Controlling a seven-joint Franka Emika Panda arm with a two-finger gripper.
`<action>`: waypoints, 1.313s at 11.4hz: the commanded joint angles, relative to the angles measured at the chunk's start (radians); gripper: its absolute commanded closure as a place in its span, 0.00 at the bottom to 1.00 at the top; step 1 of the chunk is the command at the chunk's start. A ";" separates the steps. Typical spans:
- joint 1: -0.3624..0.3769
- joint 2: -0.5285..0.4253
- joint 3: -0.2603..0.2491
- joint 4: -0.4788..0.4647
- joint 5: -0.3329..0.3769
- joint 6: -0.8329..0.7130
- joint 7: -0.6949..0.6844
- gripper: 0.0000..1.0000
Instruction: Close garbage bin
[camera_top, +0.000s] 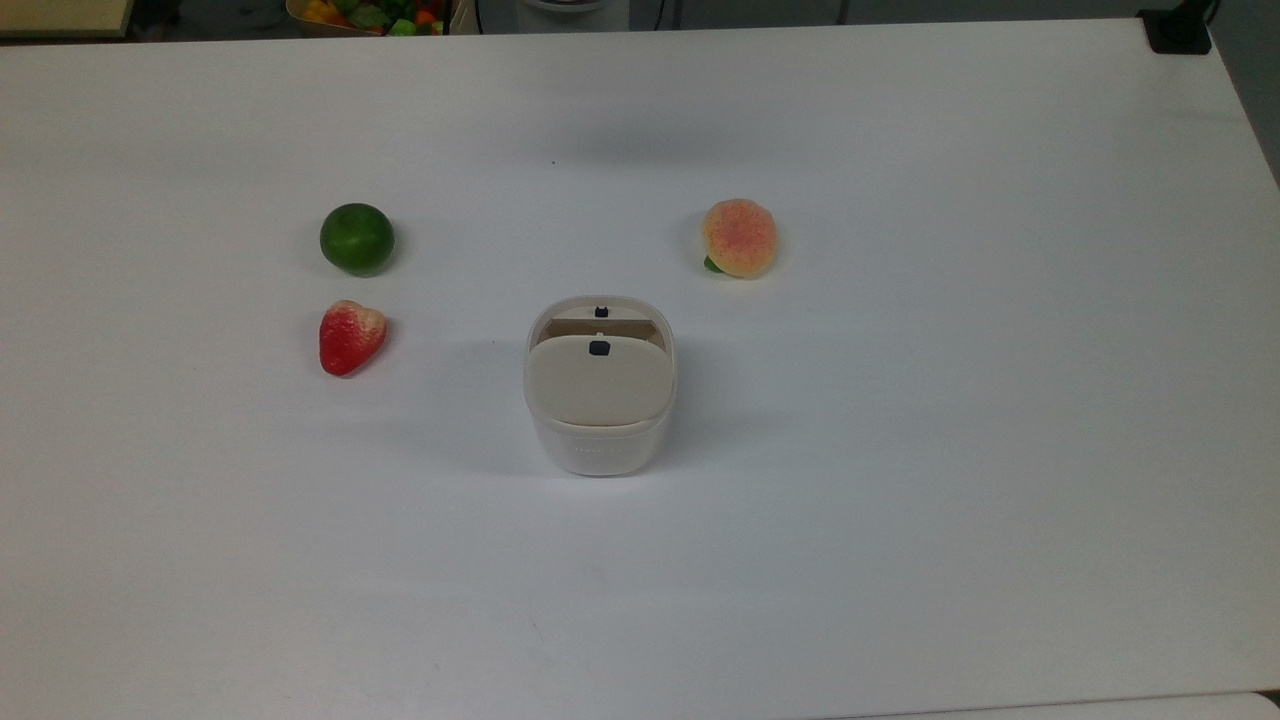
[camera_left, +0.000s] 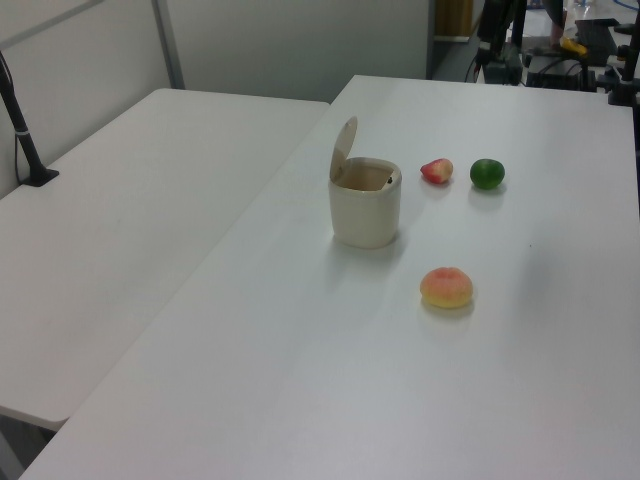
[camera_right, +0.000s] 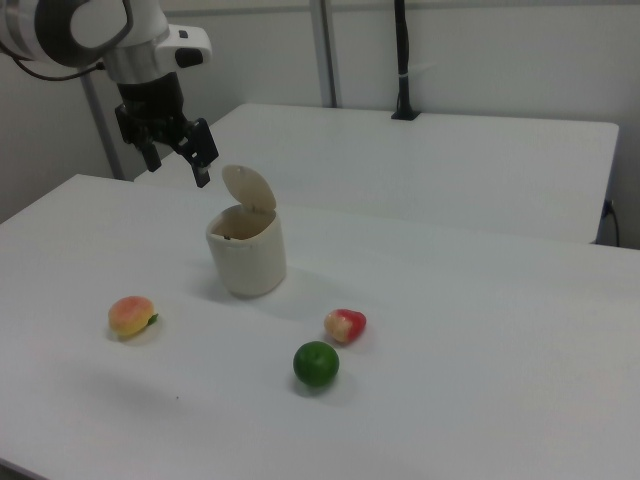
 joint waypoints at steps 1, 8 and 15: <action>0.008 -0.007 -0.003 -0.005 -0.006 -0.018 -0.003 0.00; 0.007 -0.006 -0.003 -0.005 -0.001 -0.013 -0.010 0.18; 0.014 0.000 -0.001 -0.007 0.019 0.019 -0.008 1.00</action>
